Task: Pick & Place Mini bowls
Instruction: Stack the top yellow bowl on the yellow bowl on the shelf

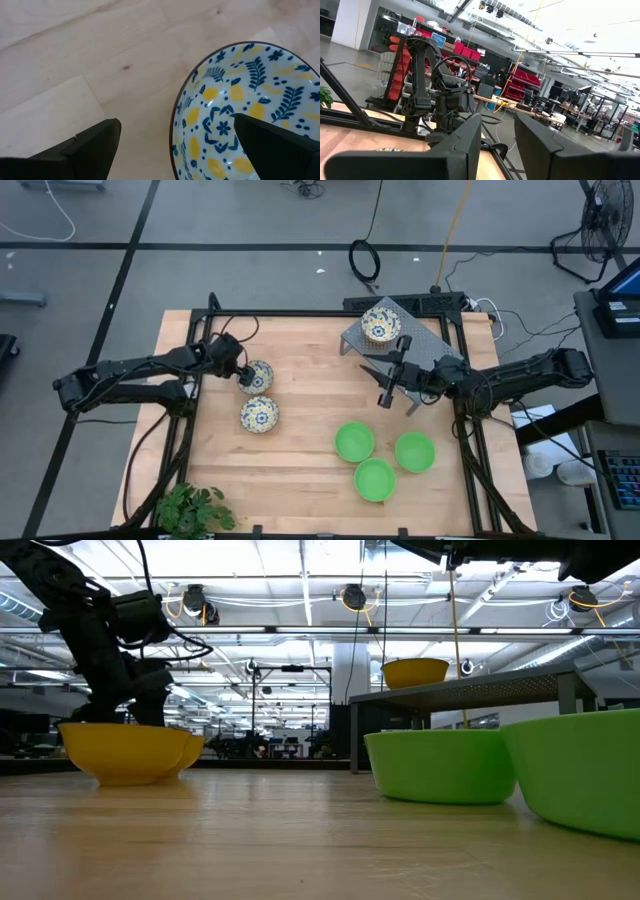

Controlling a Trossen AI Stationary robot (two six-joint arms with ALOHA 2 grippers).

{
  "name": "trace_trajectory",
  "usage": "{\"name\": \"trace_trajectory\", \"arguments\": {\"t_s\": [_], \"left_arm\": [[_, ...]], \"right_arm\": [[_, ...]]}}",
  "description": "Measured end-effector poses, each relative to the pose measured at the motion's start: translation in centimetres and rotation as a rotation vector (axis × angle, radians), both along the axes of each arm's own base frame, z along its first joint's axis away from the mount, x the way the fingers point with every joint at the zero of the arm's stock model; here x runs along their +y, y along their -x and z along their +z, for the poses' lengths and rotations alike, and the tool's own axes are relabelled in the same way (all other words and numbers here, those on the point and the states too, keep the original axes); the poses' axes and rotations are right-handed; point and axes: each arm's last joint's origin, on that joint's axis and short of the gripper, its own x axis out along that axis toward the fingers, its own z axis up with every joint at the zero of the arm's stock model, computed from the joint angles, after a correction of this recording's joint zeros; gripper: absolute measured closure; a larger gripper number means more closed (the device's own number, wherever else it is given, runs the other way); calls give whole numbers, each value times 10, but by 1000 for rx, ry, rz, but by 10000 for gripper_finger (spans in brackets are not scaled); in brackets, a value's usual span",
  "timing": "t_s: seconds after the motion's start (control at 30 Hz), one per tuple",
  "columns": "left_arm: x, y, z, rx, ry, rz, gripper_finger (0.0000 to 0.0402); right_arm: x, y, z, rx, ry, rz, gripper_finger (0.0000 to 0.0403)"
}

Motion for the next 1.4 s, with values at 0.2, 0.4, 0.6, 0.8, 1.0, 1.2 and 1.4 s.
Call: {"name": "trace_trajectory", "arguments": {"t_s": [0.2, 0.4, 0.6, 0.8, 1.0, 1.2, 1.4], "left_arm": [[0, 1, 0, 9, 0, -9, 12], [-1, 1, -1, 20, 5, -11, 38], [-1, 1, -1, 18, 4, -11, 121], [-1, 1, -1, 17, 4, -7, 187], [-1, 1, -1, 17, 1, -10, 224], [-1, 1, -1, 18, 0, -10, 244], [0, 2, -1, 33, -23, 9, 258]], "right_arm": [[0, 0, 0, -1, 0, 0, 298], [0, 0, 0, -2, 0, 0, 298], [0, 0, 0, -1, 0, 0, 298], [0, 0, 0, -1, 0, 0, 298], [0, 0, 0, -1, 0, 0, 298], [0, 0, 0, -1, 0, 0, 298], [0, 0, 0, -1, 0, 0, 298]]}}
